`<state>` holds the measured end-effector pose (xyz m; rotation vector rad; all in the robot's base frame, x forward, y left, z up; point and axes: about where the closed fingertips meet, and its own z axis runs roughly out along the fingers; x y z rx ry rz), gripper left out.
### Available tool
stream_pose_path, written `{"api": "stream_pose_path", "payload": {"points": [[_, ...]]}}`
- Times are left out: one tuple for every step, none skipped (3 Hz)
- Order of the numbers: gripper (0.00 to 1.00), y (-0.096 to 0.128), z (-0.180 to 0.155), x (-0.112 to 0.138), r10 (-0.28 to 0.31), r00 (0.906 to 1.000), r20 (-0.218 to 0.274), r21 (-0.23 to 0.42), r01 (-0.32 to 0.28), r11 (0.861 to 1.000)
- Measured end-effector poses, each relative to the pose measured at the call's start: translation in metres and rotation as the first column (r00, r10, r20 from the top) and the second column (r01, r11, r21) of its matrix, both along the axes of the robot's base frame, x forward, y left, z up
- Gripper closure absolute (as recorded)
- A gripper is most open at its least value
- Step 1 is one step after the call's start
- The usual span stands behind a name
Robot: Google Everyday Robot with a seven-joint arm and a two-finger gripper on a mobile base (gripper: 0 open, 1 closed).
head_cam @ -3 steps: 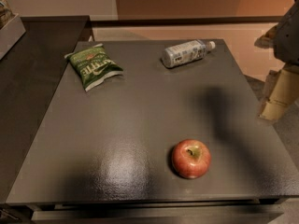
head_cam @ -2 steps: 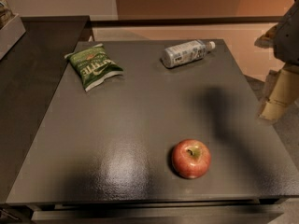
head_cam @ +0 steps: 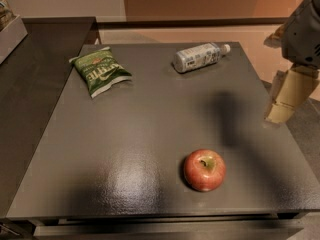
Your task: Pick green jalapeno chip bag
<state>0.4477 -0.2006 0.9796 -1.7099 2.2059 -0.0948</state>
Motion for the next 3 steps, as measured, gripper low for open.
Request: {"api": "stream_pose_path", "payload": {"points": [[0.00, 0.004, 0.000, 0.003, 0.001, 1.0000, 0.003, 0.007, -0.001, 1.000], [0.00, 0.045, -0.004, 0.032, 0.013, 0.9995, 0.027, 0.077, -0.016, 0.997], [0.00, 0.076, -0.006, 0.054, 0.023, 0.9988, 0.044, 0.130, -0.028, 0.991]]}}
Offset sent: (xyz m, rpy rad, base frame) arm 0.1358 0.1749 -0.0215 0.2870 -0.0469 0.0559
